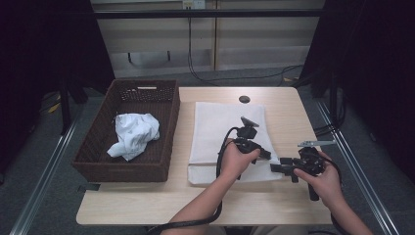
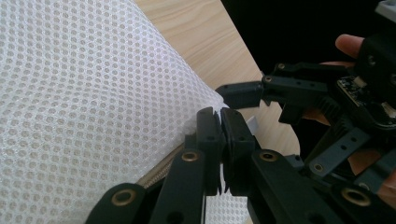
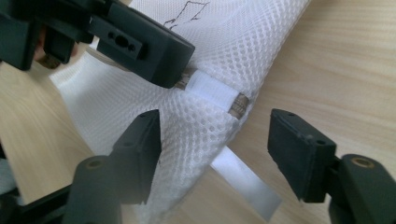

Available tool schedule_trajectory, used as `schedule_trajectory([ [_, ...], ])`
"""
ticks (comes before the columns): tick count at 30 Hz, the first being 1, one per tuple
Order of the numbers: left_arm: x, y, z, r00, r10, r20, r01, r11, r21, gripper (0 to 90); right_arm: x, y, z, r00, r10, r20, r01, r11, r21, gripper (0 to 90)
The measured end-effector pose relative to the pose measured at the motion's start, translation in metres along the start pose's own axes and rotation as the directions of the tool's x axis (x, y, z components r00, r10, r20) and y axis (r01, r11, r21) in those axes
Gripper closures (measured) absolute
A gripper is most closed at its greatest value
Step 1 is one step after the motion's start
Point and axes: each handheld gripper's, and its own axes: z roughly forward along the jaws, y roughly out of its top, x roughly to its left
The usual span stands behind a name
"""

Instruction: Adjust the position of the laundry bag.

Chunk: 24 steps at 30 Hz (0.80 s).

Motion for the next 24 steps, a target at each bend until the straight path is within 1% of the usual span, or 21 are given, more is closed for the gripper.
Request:
schedule_trajectory([
  [1,-0.0007,-0.0001,0.0,0.9999,0.008,-0.015,-0.008,0.9999,-0.013,87.1,-0.0013,0.0006,0.0006,1.0,0.003,-0.002,-0.003,1.0,-0.011,33.3],
  [2,-0.0007,-0.0001,0.0,0.9999,0.008,-0.015,-0.008,0.9999,-0.013,87.2,-0.0015,0.0008,0.0008,0.9999,0.015,-0.001,-0.015,1.0,-0.012,34.8],
  [3,-0.0004,0.0,-0.0003,0.9998,0.018,-0.004,-0.018,0.9997,-0.016,87.2,-0.0015,0.0008,0.0008,0.9999,0.015,-0.001,-0.015,1.0,-0.012,34.8],
  [4,-0.0027,-0.0004,0.0,1.0,-0.002,-0.002,0.002,0.9993,-0.036,87.1,-0.0017,0.001,0.0013,0.9992,0.035,-0.018,-0.035,0.999,-0.01,36.9],
  [5,-0.0027,-0.0004,0.0,1.0,-0.002,-0.002,0.002,0.9993,-0.036,87.2,-0.0017,0.001,0.0013,0.9992,0.035,-0.018,-0.035,0.999,-0.01,36.9],
  [7,-0.0028,-0.0007,-0.0001,1.0,-0.001,0.002,0.001,0.9991,-0.042,87.2,-0.001,0.0013,0.0018,0.999,0.04,-0.021,-0.04,0.999,-0.008,40.1],
  [8,-0.0019,-0.0008,-0.0009,0.9999,0.014,0.003,-0.014,0.9994,-0.033,87.2,-0.0007,0.0017,0.0021,0.9974,0.058,-0.042,-0.059,0.998,-0.005,43.9],
  [9,-0.0013,-0.0009,-0.0016,0.9998,0.021,0.003,-0.021,0.9993,-0.032,87.2,-0.0007,0.0017,0.0021,0.9974,0.058,-0.042,-0.059,0.998,-0.005,43.9],
  [10,-0.0009,-0.001,-0.002,0.9996,0.029,0.002,-0.029,0.999,-0.033,87.2,-0.0003,0.0019,0.0025,0.9971,0.061,-0.046,-0.061,0.998,-0.006,46.0],
  [11,-0.0012,-0.0012,-0.002,0.9997,0.023,0.011,-0.022,0.999,-0.039,87.2,0.0004,0.0023,0.0026,0.996,0.07,-0.055,-0.07,0.998,0.0,47.7],
  [12,-0.0013,-0.0014,-0.0021,0.9996,0.027,0.011,-0.027,0.9986,-0.045,87.2,0.0012,0.0026,0.0029,0.9955,0.078,-0.054,-0.078,0.997,0.002,47.6],
  [13,-0.0018,-0.0019,-0.0024,0.9998,0.018,0.009,-0.018,0.9988,-0.046,87.2,0.0027,0.0033,0.0037,0.9957,0.077,-0.051,-0.077,0.997,0.005,48.3],
  [14,-0.0011,-0.002,-0.0029,0.9997,0.023,0.012,-0.022,0.9988,-0.044,87.2,0.0027,0.0033,0.0037,0.9957,0.077,-0.051,-0.077,0.997,0.005,48.3],
  [15,0.0,-0.0021,-0.0042,0.9992,0.037,0.012,-0.036,0.9987,-0.034,87.2,0.0033,0.0035,0.004,0.9955,0.079,-0.051,-0.079,0.997,0.008,49.4],
  [16,-0.0004,-0.0024,-0.0041,0.9994,0.029,0.018,-0.028,0.9985,-0.048,87.1,0.0036,0.0038,0.0042,0.995,0.084,-0.053,-0.084,0.996,0.01,49.8],
  [17,0.002,-0.0027,-0.0062,0.9988,0.042,0.027,-0.041,0.9983,-0.043,87.2,0.0033,0.0041,0.0045,0.9932,0.1,-0.061,-0.099,0.995,0.014,52.7],
  [20,0.003,-0.0033,-0.0074,0.9987,0.042,0.029,-0.041,0.9982,-0.045,87.2,0.0035,0.0047,0.0048,0.9919,0.11,-0.064,-0.109,0.994,0.022,54.1],
  [22,0.0027,-0.0043,-0.0068,0.9988,0.015,0.046,-0.012,0.9976,-0.067,87.1,0.0042,0.0054,0.0056,0.9906,0.117,-0.07,-0.116,0.993,0.024,55.7],
  [23,0.0055,-0.0045,-0.0089,0.9984,0.042,0.037,-0.04,0.9981,-0.046,87.1,0.0047,0.0058,0.0062,0.9901,0.121,-0.07,-0.12,0.993,0.025,56.0],
  [24,0.005,-0.0052,-0.0083,0.9987,0.02,0.047,-0.017,0.9981,-0.058,87.1,0.0048,0.006,0.0064,0.9899,0.122,-0.072,-0.121,0.992,0.028,56.9],
])
